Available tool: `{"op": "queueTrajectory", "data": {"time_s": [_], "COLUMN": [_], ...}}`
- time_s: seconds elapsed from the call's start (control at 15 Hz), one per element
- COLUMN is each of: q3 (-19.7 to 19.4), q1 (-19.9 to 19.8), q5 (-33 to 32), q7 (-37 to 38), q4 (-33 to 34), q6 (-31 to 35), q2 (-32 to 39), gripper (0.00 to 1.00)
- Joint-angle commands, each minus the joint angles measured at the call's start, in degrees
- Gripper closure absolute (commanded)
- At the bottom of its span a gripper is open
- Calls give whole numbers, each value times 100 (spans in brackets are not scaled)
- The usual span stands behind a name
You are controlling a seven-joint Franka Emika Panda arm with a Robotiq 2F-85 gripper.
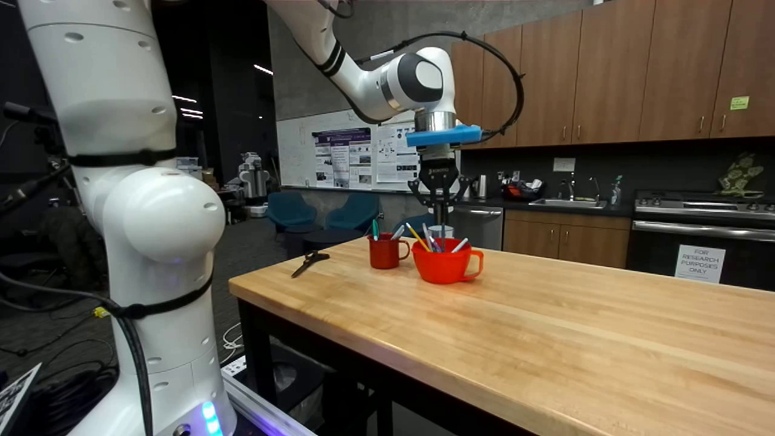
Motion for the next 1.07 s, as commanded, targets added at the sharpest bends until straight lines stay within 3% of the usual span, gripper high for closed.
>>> {"op": "queueTrajectory", "data": {"time_s": [0.0,0.2,0.47,1.0], "q3": [52,107,163,193], "q1": [-13,38,190,364], "q5": [213,495,1347,2564], "q7": [50,40,-39,-85], "q4": [-55,-119,-199,-413], "q6": [147,311,239,124], "q2": [-116,-266,-403,-340], "gripper": [49,29,2,0]}}
